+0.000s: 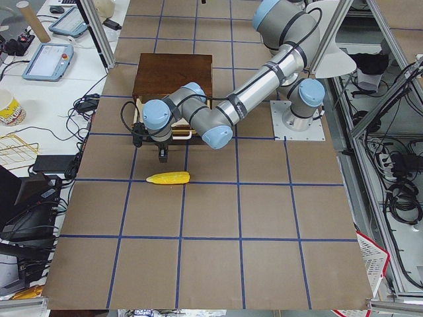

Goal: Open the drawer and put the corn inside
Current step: 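Lower the left gripper and grasp the yellow corn cob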

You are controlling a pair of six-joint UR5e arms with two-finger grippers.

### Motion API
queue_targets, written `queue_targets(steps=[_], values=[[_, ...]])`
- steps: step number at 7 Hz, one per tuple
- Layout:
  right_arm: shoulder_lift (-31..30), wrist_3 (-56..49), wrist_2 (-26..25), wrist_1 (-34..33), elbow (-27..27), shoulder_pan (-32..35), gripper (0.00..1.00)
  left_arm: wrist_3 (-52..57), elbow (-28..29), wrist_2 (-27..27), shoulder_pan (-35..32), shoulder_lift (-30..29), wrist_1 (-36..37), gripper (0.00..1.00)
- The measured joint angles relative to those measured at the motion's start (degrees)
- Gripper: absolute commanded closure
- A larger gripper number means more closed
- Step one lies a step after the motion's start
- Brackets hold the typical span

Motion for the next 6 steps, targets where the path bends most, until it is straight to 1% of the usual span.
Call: queue_targets(steps=[2, 6], values=[[0.0, 0.0, 0.0, 0.0, 0.0, 0.0, 0.00, 0.0, -0.4, 3.0, 0.7, -2.0, 1.8, 0.00], [0.0, 0.0, 0.0, 0.0, 0.0, 0.0, 0.00, -0.3, -0.8, 4.3, 1.0, -7.0, 6.0, 0.00]])
